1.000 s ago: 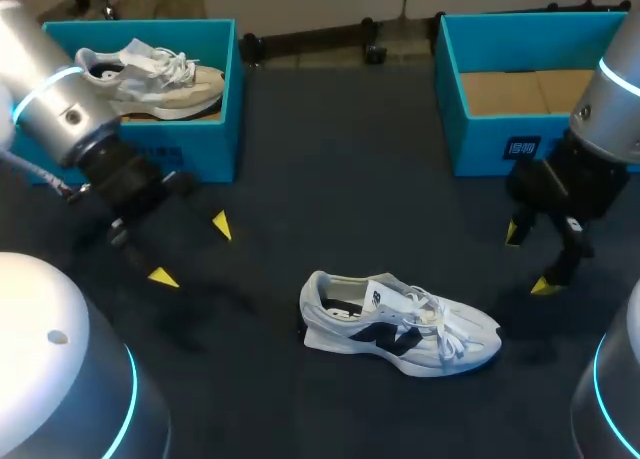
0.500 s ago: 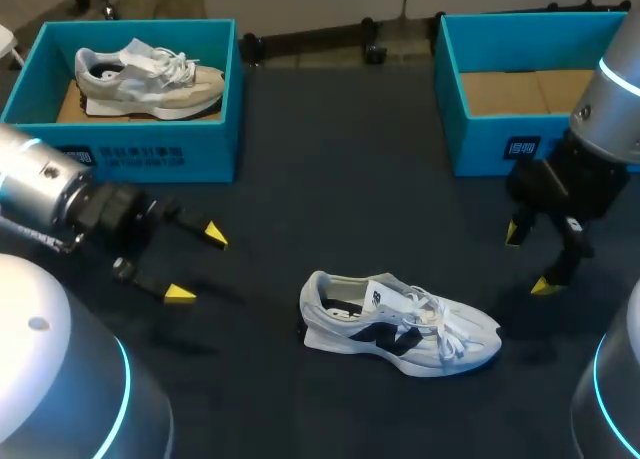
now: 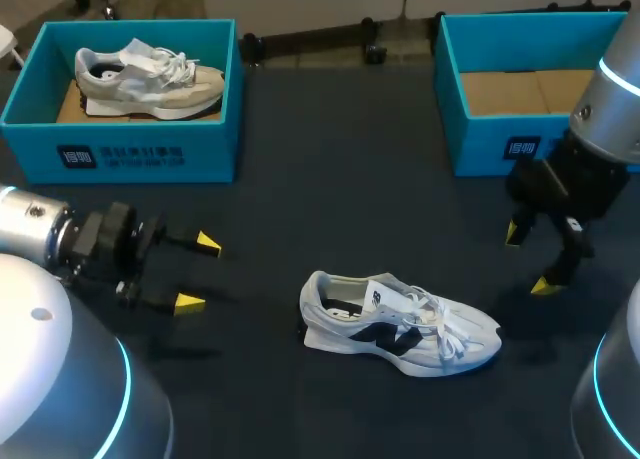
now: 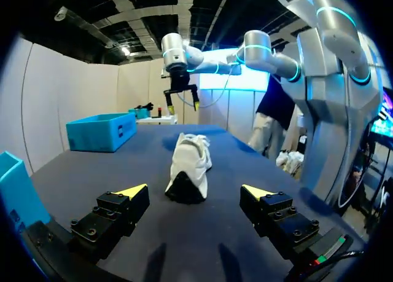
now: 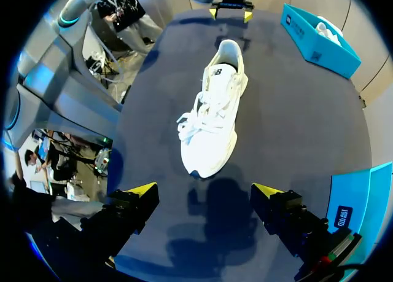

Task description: Take the shoe out of the shoebox, open the shoe tongue, remove and reinsert the insole, then place the shoe into the shoebox

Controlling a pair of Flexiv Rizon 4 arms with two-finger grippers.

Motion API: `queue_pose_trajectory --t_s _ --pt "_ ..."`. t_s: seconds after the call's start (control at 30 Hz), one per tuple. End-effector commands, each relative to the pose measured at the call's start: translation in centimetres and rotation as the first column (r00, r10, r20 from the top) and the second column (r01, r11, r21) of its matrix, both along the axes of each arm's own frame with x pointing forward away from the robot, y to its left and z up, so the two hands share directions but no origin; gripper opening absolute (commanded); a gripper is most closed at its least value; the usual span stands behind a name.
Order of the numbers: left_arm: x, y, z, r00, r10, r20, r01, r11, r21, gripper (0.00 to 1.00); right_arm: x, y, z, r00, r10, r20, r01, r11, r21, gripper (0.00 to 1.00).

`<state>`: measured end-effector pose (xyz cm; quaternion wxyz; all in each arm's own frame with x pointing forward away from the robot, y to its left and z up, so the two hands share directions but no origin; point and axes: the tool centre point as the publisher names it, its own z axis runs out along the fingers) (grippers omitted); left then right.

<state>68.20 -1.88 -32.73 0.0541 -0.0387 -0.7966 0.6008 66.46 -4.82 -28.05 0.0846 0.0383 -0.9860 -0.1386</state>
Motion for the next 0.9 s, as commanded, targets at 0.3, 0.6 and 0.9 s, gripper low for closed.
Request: queue_pose_trajectory --t_s 0.3,0.6,0.9 --pt "1.5 -1.0 -2.4 0.997 -0.079 0.017 0.079 0.996 0.035 1.0 0.0 0.0 -0.1 1.0 0.001 0.001 -0.001 1.0 -0.002 1.0" --pt "1.9 -2.6 -4.7 0.998 -0.068 0.012 0.067 0.996 0.058 1.0 0.0 0.0 -0.1 1.0 0.001 0.001 -0.001 1.0 -0.002 1.0" --pt "1.8 -5.3 -6.6 0.996 -0.086 -0.005 0.086 0.995 0.053 1.0 0.0 0.0 -0.1 1.0 0.001 0.001 -0.001 1.0 -0.002 1.0"
